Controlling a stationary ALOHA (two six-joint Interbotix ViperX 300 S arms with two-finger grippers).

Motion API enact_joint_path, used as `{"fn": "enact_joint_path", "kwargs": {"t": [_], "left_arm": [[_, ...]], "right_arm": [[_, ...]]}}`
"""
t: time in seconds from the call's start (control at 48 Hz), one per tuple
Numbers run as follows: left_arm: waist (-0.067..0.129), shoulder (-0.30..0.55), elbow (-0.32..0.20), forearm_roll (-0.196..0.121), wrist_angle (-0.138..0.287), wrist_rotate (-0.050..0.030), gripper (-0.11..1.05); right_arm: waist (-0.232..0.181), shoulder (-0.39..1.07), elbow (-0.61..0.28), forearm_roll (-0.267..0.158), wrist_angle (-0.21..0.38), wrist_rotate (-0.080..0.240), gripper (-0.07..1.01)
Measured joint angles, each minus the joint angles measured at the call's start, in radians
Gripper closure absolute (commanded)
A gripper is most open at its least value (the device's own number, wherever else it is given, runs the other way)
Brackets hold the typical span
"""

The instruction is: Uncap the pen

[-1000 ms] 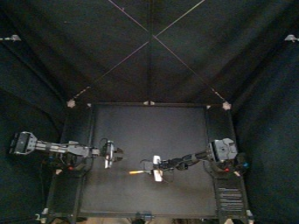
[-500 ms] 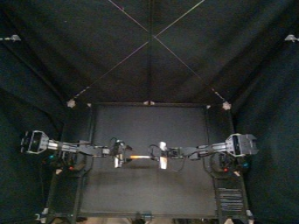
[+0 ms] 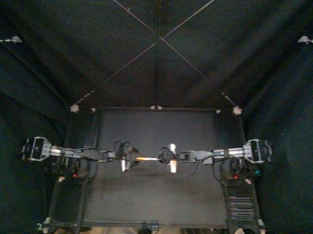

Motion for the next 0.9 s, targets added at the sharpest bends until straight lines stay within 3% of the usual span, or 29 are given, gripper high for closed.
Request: {"fn": "enact_joint_path", "kwargs": {"t": [0.292, 0.667, 0.896], "left_arm": [[0.003, 0.000, 0.000, -0.015, 0.002, -0.0015, 0.14], [0.003, -0.002, 0.000, -0.015, 0.000, 0.0015, 0.65], [0.002, -0.023, 0.008, -0.015, -0.006, 0.0015, 0.67]], "right_arm": [[-0.008, -0.003, 0.000, -0.011, -0.017, 0.000, 0.47], [-0.014, -0.011, 0.003, -0.012, -0.018, -0.003, 0.47], [-0.017, -0.055, 0.035, -0.014, -0.026, 0.000, 0.47]]}}
